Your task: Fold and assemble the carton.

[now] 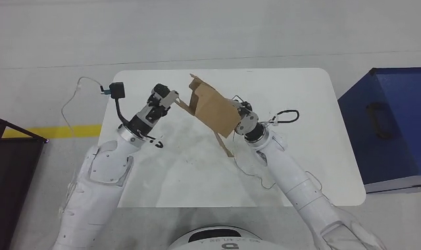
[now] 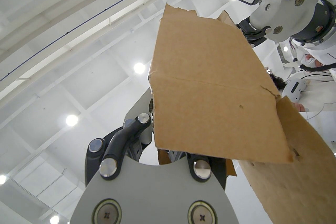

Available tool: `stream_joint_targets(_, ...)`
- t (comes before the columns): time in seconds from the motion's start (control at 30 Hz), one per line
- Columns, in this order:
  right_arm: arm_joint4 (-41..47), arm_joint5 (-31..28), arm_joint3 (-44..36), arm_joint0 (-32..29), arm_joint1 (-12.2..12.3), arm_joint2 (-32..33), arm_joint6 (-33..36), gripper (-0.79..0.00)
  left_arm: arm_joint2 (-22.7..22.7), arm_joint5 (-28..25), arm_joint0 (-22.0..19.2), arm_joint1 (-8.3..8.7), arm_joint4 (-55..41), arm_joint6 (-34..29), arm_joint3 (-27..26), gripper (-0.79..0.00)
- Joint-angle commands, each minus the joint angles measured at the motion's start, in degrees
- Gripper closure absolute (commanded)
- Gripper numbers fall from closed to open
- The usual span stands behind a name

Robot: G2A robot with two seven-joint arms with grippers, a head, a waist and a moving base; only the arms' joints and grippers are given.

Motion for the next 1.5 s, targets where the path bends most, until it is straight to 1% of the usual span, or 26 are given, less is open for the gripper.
stream_joint_targets(0.0,0.0,0.0,0.3,0.0,-0.1,0.0,0.2,0.000,0.9,0.7,-0.5,-0.09,2.4,0.1,0.4,-0.785)
stream_joint_targets(0.1,-0.1,-0.1,0.2,-0.1,-0.3,-0.1,0.2,0.000,1.8,2.3,-1.2,-0.18,4.2,-0.6,1.0,-0.785)
stream_joint_targets(0.27,-1.1,0.1,-0.4,-0.4,-0.4,-0.2,0.3,0.000,2.0,4.1,-1.9,-0.22,4.9,-1.7,1.4,-0.785)
stream_joint_targets(0.57,-1.9,1.3,-0.8,-0.2,-0.8,-0.3,-0.1,0.000,2.8,3.8,-2.1,-0.05,8.1,-4.9,1.7,-0.785)
stream_joint_targets(0.77,-2.1,1.8,-0.7,0.1,-1.0,-0.4,0.3,0.000,3.2,4.6,-2.3,-0.01,10.7,-5.4,1.6,-0.785)
stream_joint_targets(0.97,-2.3,2.3,-0.6,0.2,-1.3,-0.5,0.5,0.000,4.0,4.0,-2.7,-0.04,11.0,-6.4,1.0,-0.785)
stream_joint_targets(1.13,-2.3,2.4,-0.4,0.3,-1.5,-0.5,0.5,0.000,4.6,1.7,-2.9,0.09,11.9,-8.0,0.8,-0.785)
stream_joint_targets(1.23,-2.3,2.4,-0.3,0.3,-1.5,-0.3,0.5,0.000,4.4,1.4,-2.7,0.15,12.2,-7.9,1.0,-0.785)
stream_joint_targets(1.37,-2.4,2.4,-0.3,0.2,-1.7,-0.1,0.5,0.000,3.8,1.1,-2.5,0.15,11.2,-6.4,0.7,-0.785)
stream_joint_targets(1.47,-2.1,2.2,-0.5,0.1,-1.7,0.2,0.7,0.000,2.6,0.4,-2.1,0.13,7.3,-4.9,0.6,-0.785)
